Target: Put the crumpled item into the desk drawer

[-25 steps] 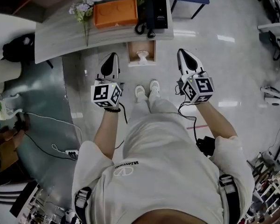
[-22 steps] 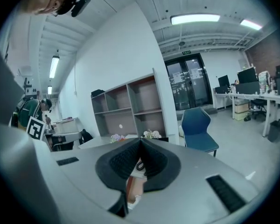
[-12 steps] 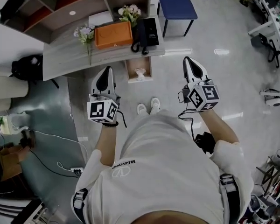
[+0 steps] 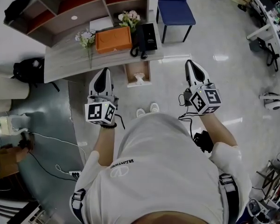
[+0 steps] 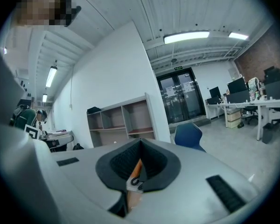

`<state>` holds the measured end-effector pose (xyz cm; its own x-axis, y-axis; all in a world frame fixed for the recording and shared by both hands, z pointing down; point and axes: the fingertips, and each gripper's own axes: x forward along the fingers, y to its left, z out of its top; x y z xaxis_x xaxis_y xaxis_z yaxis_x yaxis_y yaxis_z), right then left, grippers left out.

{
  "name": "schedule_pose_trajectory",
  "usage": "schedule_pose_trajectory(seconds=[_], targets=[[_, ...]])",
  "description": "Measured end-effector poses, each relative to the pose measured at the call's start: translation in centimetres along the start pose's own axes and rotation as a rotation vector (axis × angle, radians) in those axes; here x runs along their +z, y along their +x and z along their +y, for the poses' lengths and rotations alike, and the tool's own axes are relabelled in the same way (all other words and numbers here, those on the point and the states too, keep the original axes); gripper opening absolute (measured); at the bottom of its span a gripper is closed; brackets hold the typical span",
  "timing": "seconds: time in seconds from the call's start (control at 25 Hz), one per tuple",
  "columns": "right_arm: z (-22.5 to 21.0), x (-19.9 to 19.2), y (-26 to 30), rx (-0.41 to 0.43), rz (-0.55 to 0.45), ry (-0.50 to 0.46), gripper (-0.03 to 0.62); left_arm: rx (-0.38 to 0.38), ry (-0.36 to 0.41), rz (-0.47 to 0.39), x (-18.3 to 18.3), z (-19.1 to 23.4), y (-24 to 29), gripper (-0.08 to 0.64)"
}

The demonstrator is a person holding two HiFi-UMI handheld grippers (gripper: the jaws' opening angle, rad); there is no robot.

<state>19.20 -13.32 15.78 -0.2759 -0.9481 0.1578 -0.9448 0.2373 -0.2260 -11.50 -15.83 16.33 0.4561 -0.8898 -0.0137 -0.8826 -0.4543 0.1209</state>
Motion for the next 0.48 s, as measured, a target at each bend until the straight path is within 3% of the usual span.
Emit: schedule_pose_trajectory(seconds=[0.48], targets=[[-0.22,0.35,-0.04,0.000,-0.007,-0.004,0.000,-0.004,0.001,-0.007,0.19,-0.47,-0.05,0.002]])
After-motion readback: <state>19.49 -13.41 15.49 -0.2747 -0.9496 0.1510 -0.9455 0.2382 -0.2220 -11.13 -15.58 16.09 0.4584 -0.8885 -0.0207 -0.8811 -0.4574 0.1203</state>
